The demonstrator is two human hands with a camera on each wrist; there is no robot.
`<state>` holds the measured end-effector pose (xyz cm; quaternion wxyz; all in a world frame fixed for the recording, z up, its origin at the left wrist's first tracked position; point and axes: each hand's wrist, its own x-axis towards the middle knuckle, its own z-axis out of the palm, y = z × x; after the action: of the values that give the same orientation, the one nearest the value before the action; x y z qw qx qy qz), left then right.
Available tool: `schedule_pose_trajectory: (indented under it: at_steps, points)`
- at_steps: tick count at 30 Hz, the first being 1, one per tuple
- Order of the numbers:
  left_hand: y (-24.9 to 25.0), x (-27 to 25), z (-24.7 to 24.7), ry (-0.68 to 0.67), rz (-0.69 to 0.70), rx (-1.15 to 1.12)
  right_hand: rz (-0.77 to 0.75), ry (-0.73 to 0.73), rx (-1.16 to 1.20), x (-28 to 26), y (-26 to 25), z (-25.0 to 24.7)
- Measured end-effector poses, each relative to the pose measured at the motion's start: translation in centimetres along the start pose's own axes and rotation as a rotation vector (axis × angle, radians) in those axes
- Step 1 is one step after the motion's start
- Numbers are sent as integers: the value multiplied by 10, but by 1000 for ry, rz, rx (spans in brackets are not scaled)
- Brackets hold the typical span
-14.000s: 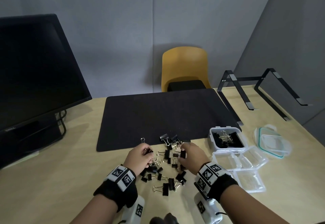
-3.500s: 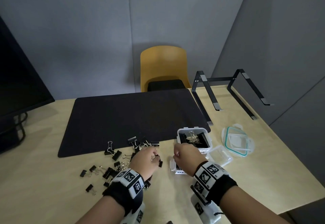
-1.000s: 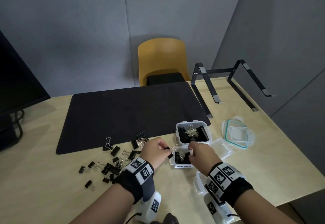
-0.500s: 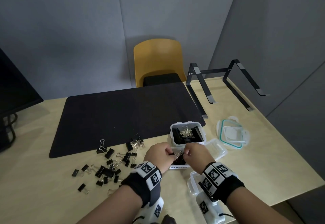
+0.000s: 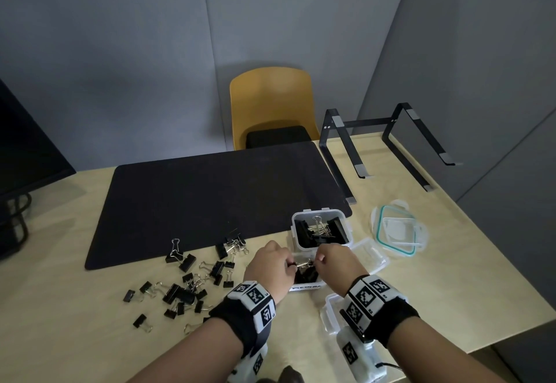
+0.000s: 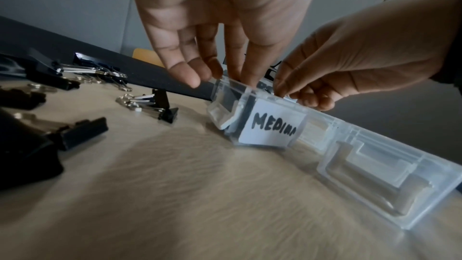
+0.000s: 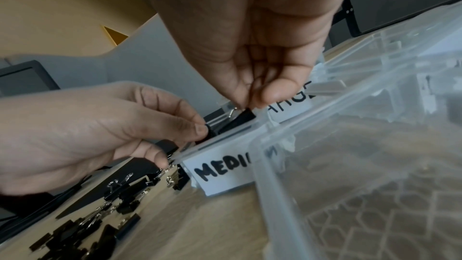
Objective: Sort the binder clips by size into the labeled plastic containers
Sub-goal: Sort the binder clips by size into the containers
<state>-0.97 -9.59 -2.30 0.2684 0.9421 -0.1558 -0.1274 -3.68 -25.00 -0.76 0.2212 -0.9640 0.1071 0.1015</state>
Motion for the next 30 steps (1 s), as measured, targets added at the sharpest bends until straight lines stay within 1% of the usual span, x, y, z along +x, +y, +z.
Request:
schedule_pose_trajectory:
  at_steps: [2, 4, 6, 10, 16, 22, 27, 30]
  points:
    - [1, 0, -1, 6, 13, 12, -32, 14, 29, -3, 0, -1]
    - [1, 0, 0, -3, 16, -9, -47, -11, 50, -7, -2, -2]
    - [1, -1, 1, -25, 18, -21, -54, -42, 25, -9, -4, -1]
    - [-1, -1, 5, -78, 10, -7, -68, -31, -21, -7, -7, 2]
    - [-6, 1, 7, -81, -23, -38, -68, -22, -7, -5, 1, 5]
    - [-7, 0, 7, -63, -9, -45, -98, 10, -7, -6, 2, 6]
    - [-10, -1, 8, -61, -11, -66, -78, -30, -37, -5, 0, 5]
    - [-12, -3, 3, -37, 17, -95, -63, -31, -42, -7, -4, 2]
